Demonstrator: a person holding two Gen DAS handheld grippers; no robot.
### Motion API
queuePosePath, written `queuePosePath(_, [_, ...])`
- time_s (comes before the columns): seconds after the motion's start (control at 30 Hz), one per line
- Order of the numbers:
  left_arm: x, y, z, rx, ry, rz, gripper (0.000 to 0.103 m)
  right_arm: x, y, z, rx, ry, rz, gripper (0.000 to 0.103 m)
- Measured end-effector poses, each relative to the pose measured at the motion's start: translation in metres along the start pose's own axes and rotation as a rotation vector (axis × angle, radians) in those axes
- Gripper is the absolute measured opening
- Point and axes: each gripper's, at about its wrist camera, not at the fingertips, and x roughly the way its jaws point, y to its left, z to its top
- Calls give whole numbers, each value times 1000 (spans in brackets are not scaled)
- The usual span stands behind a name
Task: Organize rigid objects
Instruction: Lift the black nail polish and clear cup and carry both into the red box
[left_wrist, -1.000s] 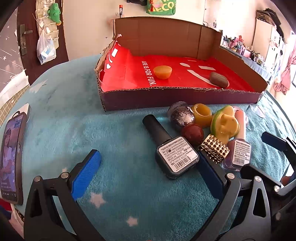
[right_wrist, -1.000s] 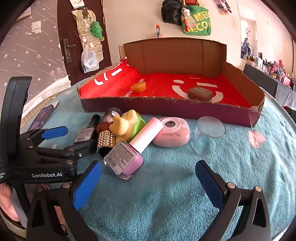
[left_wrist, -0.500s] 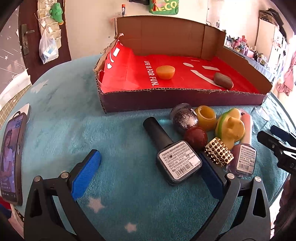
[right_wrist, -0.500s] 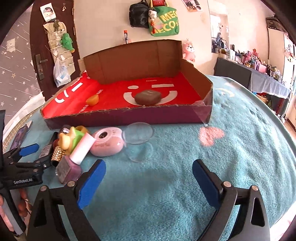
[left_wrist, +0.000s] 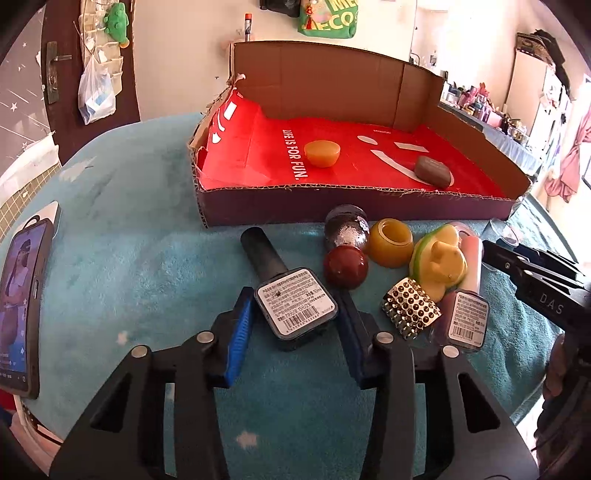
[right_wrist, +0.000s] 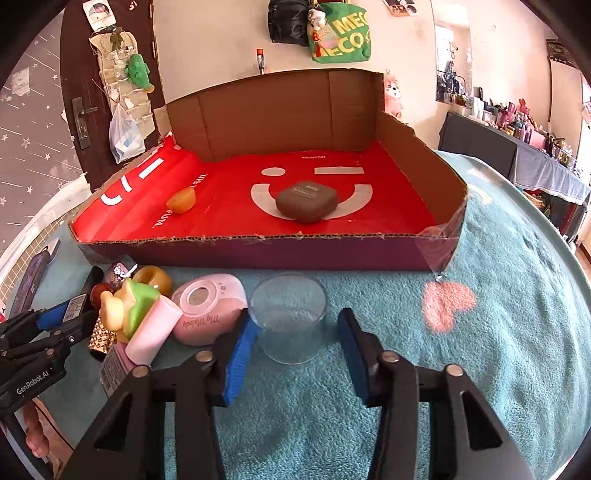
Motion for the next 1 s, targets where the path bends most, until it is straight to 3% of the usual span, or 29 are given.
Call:
queuePosePath(0.63, [-44, -3, 1, 4, -106, -25, 41, -50, 15, 3, -2, -82, 86, 42])
queuePosePath(1.0, [-50, -7, 2, 24, -126, -40, 41, -54, 20, 1, -9, -78, 104, 42])
